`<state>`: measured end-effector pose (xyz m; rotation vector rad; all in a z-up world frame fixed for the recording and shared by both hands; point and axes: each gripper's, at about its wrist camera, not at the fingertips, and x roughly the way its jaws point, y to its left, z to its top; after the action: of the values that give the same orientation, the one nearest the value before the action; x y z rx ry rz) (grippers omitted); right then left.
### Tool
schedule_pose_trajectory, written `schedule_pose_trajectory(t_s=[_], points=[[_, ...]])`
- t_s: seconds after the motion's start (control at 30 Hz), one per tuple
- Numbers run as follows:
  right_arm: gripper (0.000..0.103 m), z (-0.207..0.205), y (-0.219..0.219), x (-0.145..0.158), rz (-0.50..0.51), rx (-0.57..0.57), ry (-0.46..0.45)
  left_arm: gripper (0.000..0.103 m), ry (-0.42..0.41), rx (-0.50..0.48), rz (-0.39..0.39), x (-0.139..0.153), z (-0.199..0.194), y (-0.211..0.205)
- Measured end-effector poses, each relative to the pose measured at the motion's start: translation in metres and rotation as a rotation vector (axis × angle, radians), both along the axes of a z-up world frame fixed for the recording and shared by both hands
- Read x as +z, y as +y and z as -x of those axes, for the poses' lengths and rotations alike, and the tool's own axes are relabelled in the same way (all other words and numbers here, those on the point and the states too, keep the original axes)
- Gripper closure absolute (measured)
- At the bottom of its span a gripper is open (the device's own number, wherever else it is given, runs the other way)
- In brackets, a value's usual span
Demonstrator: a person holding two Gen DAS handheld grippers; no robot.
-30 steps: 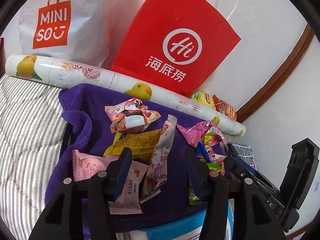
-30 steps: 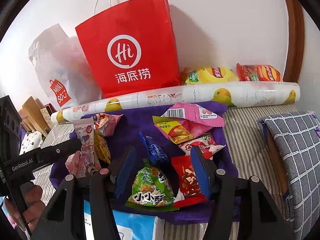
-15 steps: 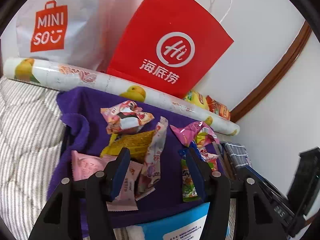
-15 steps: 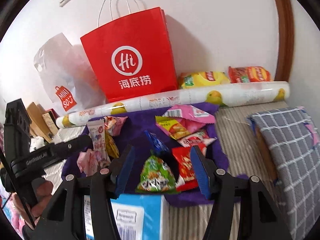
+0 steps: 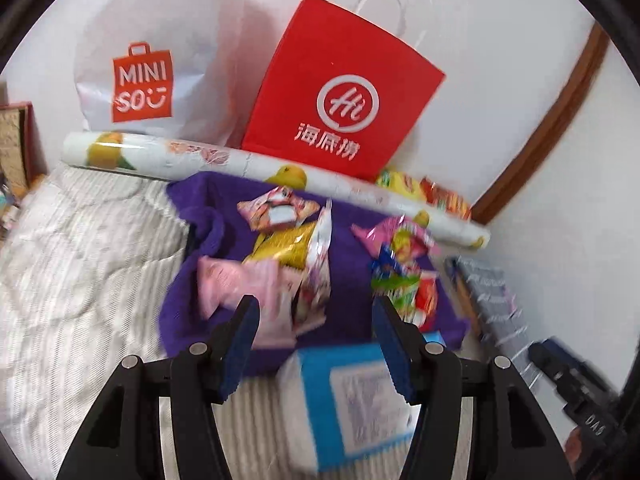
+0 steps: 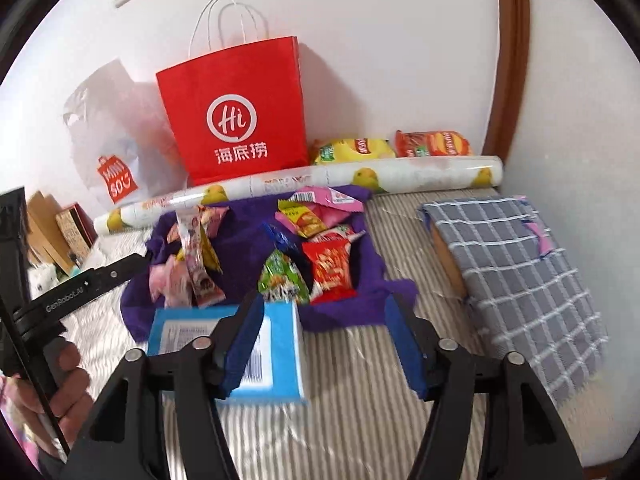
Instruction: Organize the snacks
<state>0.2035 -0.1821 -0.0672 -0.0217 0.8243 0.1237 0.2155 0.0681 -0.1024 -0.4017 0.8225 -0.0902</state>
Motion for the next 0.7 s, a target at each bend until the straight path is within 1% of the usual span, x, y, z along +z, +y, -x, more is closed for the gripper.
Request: schedule_pose_trajectory(t_s=[0.07, 0.13, 0.2, 0.27, 0.3, 0.33, 0.37, 0.47, 0.5, 0.53, 0.57, 0.6, 0.7], points=[[0.037, 0.015, -0.001, 0.007, 0.02, -0.01, -0.019, 0.044, -0.014, -0.027, -0.028, 0.012, 0.016, -0.005], [0.029, 0.026, -0.002, 0.012, 0.023, -0.015, -0.021, 0.038, -0.032, -0.044, -0.058, 0.026, 0.033, -0.009], [0.027, 0.041, -0.001, 0.018, 0.027, -0.013, -0.022, 0.034, -0.045, -0.046, -0.095, 0.038, 0.049, -0.012], [0.027, 0.054, -0.002, 0.021, 0.026, -0.019, -0.018, 0.034, -0.054, -0.056, -0.127, 0.046, 0.064, -0.016], [0.027, 0.062, -0.004, 0.024, 0.025, -0.026, -0.014, 0.033, -0.061, -0.058, -0.135, 0.051, 0.073, -0.018], [0.027, 0.067, -0.005, 0.025, 0.02, -0.031, -0.015, 0.03, -0.064, -0.059, -0.138, 0.054, 0.079, -0.019], [0.027, 0.074, -0.007, 0.028, 0.01, -0.034, -0.019, 0.029, -0.063, -0.059, -0.143, 0.059, 0.088, -0.021], [0.02, 0.093, -0.014, 0.034, -0.019, -0.041, -0.03, 0.024, -0.077, -0.058, -0.166, 0.069, 0.107, -0.026], [0.016, 0.1, -0.017, 0.037, -0.026, -0.043, -0.037, 0.018, -0.082, -0.054, -0.176, 0.072, 0.113, -0.028], [0.012, 0.105, -0.019, 0.038, -0.029, -0.046, -0.042, 0.011, -0.083, -0.047, -0.189, 0.075, 0.118, -0.03], [0.009, 0.111, -0.021, 0.041, -0.028, -0.049, -0.046, 0.008, -0.081, -0.038, -0.202, 0.077, 0.124, -0.032], [0.004, 0.118, -0.024, 0.043, -0.016, -0.055, -0.045, 0.007, -0.086, -0.026, -0.215, 0.08, 0.131, -0.034], [0.003, 0.131, -0.027, 0.047, 0.025, -0.073, -0.046, 0.004, -0.089, -0.019, -0.231, 0.084, 0.144, -0.04]])
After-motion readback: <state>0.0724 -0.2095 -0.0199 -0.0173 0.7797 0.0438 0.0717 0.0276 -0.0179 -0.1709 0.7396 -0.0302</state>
